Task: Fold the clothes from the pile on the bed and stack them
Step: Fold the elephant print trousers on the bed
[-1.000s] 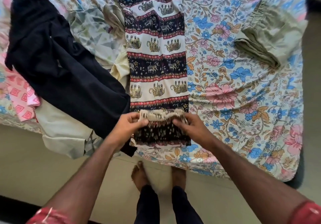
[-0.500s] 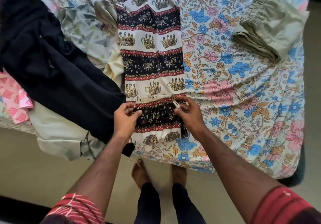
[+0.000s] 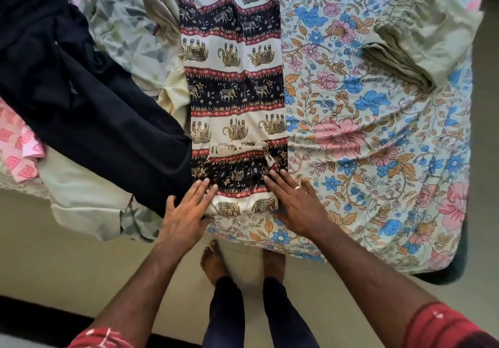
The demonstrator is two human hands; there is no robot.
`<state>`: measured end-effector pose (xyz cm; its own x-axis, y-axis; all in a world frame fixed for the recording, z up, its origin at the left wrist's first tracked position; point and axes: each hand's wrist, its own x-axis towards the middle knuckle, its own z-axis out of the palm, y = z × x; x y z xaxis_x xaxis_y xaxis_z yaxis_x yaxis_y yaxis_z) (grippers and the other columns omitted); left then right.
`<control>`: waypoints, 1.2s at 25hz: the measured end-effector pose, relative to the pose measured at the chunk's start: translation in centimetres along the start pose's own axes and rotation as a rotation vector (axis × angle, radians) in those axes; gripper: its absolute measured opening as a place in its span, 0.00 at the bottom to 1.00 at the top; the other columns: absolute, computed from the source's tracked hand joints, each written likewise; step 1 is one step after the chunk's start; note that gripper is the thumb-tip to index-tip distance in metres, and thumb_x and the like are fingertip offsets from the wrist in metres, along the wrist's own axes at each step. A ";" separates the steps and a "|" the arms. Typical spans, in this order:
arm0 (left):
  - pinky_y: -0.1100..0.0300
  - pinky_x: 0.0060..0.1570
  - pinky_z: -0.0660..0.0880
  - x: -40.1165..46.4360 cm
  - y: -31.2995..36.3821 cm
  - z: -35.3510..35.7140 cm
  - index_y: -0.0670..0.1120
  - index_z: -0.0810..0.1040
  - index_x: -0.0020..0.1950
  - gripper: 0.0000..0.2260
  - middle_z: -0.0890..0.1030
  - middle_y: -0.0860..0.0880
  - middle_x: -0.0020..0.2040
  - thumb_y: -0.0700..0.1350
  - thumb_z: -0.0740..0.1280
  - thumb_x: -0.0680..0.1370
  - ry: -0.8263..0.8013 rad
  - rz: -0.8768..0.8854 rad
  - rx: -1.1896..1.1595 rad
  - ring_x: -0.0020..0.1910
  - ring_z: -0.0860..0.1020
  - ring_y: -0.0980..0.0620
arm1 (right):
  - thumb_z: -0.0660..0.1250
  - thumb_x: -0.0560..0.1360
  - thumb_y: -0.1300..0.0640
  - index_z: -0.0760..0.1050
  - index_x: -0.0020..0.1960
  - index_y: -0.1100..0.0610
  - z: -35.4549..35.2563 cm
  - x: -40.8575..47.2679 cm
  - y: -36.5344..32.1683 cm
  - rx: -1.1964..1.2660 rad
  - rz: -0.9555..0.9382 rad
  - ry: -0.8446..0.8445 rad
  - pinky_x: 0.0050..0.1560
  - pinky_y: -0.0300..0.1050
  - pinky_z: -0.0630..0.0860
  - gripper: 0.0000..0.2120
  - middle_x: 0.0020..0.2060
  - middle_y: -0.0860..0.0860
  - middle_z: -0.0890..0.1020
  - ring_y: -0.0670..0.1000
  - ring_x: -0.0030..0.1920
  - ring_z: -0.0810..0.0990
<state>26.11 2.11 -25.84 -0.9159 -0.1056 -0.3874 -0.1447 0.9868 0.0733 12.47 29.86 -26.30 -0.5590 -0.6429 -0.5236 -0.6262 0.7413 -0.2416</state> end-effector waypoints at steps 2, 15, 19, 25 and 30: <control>0.40 0.67 0.64 0.5 0.1 -0.2 0.59 0.41 0.82 0.39 0.42 0.55 0.83 0.60 0.64 0.81 -0.063 -0.011 0.045 0.82 0.48 0.55 | 0.59 0.85 0.43 0.29 0.80 0.39 0.0 0.2 -0.2 -0.010 0.008 -0.010 0.78 0.62 0.35 0.41 0.80 0.43 0.31 0.51 0.80 0.31; 0.42 0.70 0.50 -1.9 3.5 -4.9 0.59 0.59 0.81 0.24 0.67 0.59 0.78 0.49 0.58 0.85 -0.282 0.219 0.015 0.77 0.62 0.55 | 0.40 0.82 0.40 0.52 0.82 0.42 -3.4 -6.2 4.1 -0.009 -0.127 -0.219 0.77 0.61 0.27 0.29 0.77 0.38 0.50 0.43 0.81 0.44; 0.45 0.66 0.53 -3.9 4.6 -5.4 0.60 0.71 0.74 0.17 0.79 0.56 0.62 0.51 0.59 0.85 -0.502 0.364 -0.062 0.64 0.69 0.55 | 0.44 0.84 0.39 0.59 0.81 0.42 -3.1 -10.3 4.4 -0.030 -0.175 -0.401 0.74 0.64 0.24 0.27 0.79 0.40 0.59 0.41 0.81 0.48; 0.52 0.56 0.63 -2.1 3.1 -8.2 0.54 0.79 0.59 0.09 0.80 0.58 0.51 0.54 0.62 0.84 -0.624 0.280 -0.476 0.51 0.74 0.59 | 0.63 0.82 0.48 0.82 0.57 0.48 -7.6 -7.3 5.3 0.493 -0.117 -0.331 0.64 0.54 0.75 0.10 0.48 0.49 0.86 0.39 0.48 0.82; 0.52 0.50 0.77 3.9 -1.2 -10.9 0.46 0.83 0.60 0.11 0.84 0.42 0.53 0.49 0.66 0.83 -0.424 -0.094 -1.283 0.51 0.81 0.44 | 0.66 0.81 0.55 0.81 0.51 0.60 -11.8 0.1 4.5 1.084 0.072 0.065 0.45 0.46 0.79 0.09 0.46 0.57 0.83 0.50 0.44 0.81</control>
<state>18.69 -0.85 -17.45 -0.7318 0.1097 -0.6727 -0.6579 0.1441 0.7392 3.18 30.88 -17.76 -0.6228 -0.5766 -0.5289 0.2040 0.5330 -0.8212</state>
